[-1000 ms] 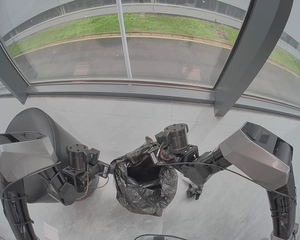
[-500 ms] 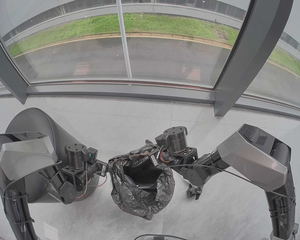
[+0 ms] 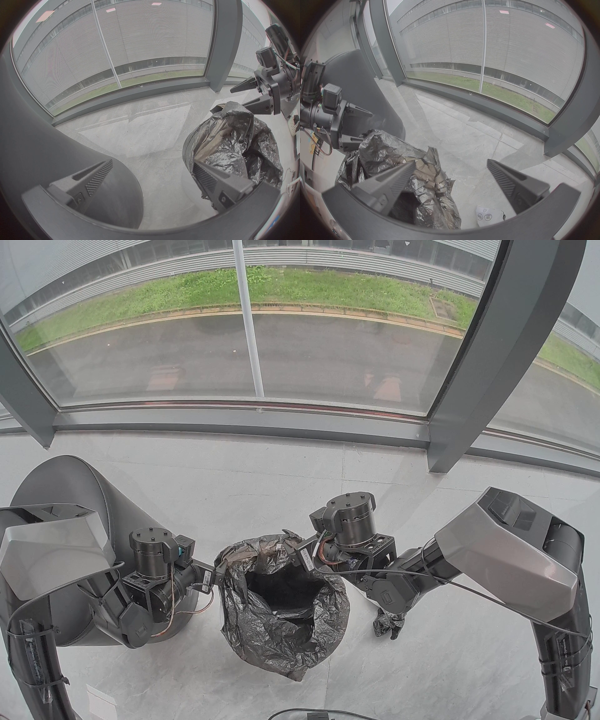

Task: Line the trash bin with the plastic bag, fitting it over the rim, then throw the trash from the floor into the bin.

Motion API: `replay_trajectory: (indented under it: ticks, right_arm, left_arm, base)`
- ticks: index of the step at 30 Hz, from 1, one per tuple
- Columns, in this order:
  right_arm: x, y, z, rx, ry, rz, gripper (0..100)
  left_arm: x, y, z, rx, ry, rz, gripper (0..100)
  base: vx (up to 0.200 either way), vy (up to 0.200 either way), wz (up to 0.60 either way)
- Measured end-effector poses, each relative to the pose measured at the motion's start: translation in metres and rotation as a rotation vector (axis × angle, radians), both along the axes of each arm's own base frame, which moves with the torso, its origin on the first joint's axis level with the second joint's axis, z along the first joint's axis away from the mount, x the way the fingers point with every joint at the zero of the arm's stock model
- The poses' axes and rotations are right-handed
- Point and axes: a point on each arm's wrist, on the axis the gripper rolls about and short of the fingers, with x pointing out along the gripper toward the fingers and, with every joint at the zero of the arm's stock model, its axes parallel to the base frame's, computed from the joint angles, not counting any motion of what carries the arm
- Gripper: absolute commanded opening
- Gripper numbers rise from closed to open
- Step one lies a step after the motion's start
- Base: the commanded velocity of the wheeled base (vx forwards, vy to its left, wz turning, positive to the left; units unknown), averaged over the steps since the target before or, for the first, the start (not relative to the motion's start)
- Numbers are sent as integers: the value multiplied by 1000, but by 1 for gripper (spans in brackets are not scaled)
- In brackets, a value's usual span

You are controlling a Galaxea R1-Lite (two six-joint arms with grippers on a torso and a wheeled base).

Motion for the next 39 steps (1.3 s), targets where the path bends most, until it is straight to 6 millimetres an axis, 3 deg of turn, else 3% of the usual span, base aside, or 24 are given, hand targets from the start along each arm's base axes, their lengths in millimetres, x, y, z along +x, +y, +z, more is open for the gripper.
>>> replay_trajectory:
  ticks: [9,15,25,39]
  right_arm:
    - [-1,1,11,35,-36,1,100]
    - [-13,14,20,61,-44,35,100]
    - [-27,33,12,75,-22,76,100]
    - [7,27,-18,65,-15,20,100]
  left_arm:
    - [1,-1,1,-13,-7,1,100]
    - [3,-1,1,-14,-8,3,100]
    - [3,-1,0,-14,-6,3,100]
    - [6,-2,-5,-34,2,12,100]
  base:
    - [0,0,0]
    - [0,0,0]
    - [0,0,0]
    - [0,0,0]
